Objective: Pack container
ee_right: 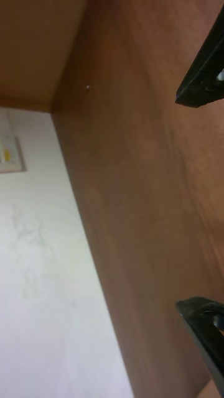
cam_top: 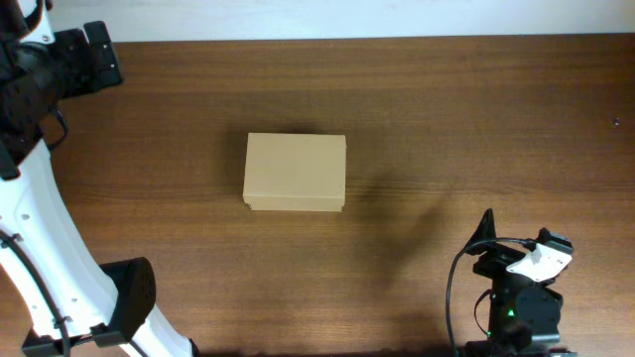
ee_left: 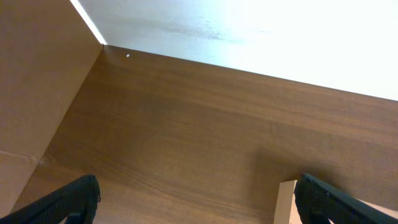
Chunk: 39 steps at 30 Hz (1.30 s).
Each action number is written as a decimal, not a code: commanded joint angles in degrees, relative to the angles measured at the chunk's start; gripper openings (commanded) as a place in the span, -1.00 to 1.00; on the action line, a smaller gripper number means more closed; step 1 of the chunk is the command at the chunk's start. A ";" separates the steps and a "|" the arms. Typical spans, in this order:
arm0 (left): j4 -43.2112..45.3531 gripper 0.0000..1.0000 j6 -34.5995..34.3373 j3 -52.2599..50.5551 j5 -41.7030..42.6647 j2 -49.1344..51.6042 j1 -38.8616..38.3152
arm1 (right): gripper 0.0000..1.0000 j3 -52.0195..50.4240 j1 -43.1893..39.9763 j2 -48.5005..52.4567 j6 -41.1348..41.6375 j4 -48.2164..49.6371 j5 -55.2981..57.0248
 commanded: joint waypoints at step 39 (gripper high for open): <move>-0.07 1.00 0.68 0.11 -0.42 -0.09 0.09 | 0.98 -5.70 -2.49 -2.25 -0.22 2.86 0.50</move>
